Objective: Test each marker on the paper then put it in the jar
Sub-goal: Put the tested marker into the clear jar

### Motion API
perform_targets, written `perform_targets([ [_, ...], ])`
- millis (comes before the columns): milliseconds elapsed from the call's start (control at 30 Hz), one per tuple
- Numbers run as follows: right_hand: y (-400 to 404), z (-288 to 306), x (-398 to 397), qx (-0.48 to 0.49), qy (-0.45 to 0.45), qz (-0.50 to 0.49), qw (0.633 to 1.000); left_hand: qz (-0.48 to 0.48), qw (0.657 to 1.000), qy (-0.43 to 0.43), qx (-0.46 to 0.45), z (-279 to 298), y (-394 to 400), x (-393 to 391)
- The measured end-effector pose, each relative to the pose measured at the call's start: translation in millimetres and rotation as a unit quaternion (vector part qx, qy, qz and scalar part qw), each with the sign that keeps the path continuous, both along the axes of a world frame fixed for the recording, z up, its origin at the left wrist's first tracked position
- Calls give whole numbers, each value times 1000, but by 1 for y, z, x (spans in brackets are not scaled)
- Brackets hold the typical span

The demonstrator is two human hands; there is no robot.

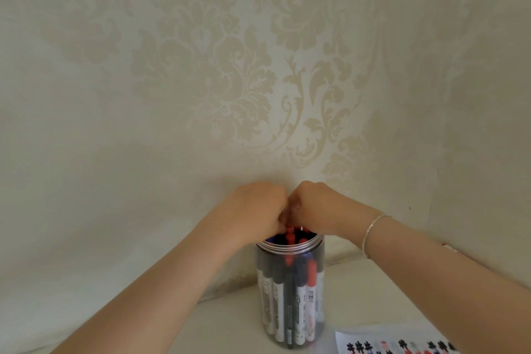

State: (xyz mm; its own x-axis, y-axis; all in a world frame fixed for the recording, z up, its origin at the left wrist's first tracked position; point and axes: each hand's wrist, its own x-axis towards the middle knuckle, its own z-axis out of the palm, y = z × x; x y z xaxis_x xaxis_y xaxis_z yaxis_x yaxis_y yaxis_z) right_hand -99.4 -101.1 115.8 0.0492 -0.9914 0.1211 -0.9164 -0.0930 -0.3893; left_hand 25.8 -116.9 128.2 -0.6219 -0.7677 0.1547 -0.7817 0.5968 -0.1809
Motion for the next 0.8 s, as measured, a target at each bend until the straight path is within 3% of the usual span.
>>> perform_targets([
  [100,-1,-9,4,-30,-5,-14,999,25,1000,-14,1,5,7,-3],
  [200,13,-11,-5,-118,-129,-44,984,45,996,28,-70,18,20,-7],
  [267,28,-9,-24,-235,-220,-83,943,0,973,162,-162,24,35,-19],
  [333,42,-15,-55,-300,-233,-139,915,-113,921,326,-182,22,58,-38],
  [400,53,-32,-92,-260,-141,-197,934,-221,881,397,-129,11,77,-62],
  [467,65,-60,-127,-122,31,-244,962,-278,870,405,-47,-13,84,-88],
  [533,80,-90,-155,-1,158,-272,949,-285,867,403,61,-42,83,-115],
  [667,95,-128,-188,21,222,-318,922,-191,848,415,269,-97,74,-148],
  [800,93,-142,-206,2,231,-342,911,-111,829,429,341,-133,64,-156],
])
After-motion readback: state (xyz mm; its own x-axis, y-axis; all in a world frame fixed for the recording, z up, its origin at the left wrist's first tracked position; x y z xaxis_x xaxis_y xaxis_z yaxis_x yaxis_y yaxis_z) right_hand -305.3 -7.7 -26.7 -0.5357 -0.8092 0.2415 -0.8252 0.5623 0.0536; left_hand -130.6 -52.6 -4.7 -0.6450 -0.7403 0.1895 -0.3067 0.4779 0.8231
